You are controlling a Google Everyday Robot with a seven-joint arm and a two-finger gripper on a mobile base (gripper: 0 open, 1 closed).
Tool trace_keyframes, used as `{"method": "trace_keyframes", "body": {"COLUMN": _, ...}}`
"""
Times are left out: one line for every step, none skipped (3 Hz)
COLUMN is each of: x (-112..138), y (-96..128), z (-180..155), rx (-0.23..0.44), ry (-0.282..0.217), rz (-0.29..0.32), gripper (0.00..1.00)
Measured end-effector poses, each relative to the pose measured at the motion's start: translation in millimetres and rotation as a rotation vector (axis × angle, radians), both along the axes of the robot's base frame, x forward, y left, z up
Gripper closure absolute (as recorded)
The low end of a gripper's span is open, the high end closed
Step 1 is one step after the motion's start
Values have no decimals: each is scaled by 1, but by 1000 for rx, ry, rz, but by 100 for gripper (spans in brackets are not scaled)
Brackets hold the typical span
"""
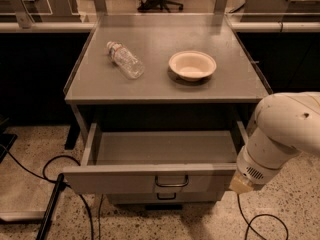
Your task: Close top drawer
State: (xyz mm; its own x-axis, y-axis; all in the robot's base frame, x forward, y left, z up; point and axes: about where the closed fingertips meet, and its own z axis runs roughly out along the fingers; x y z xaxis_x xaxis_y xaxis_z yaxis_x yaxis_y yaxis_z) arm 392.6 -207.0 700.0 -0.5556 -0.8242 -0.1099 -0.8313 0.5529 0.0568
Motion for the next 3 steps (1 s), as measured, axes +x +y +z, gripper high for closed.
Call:
{"method": "trace_keyframes", "body": {"x": 9, "y": 5, "z": -15, "rx": -5, "ry": -8, "rz": 2, "gripper": 100}}
{"method": "trace_keyframes", "body": {"x": 19, "y": 10, "z": -27, "rx": -17, "ry": -15, "rz": 6, "gripper": 100}}
{"method": "trace_keyframes", "body": {"x": 35, "y": 10, "z": -27, "rx": -42, "ry": -44, "rz": 9, "gripper": 100}}
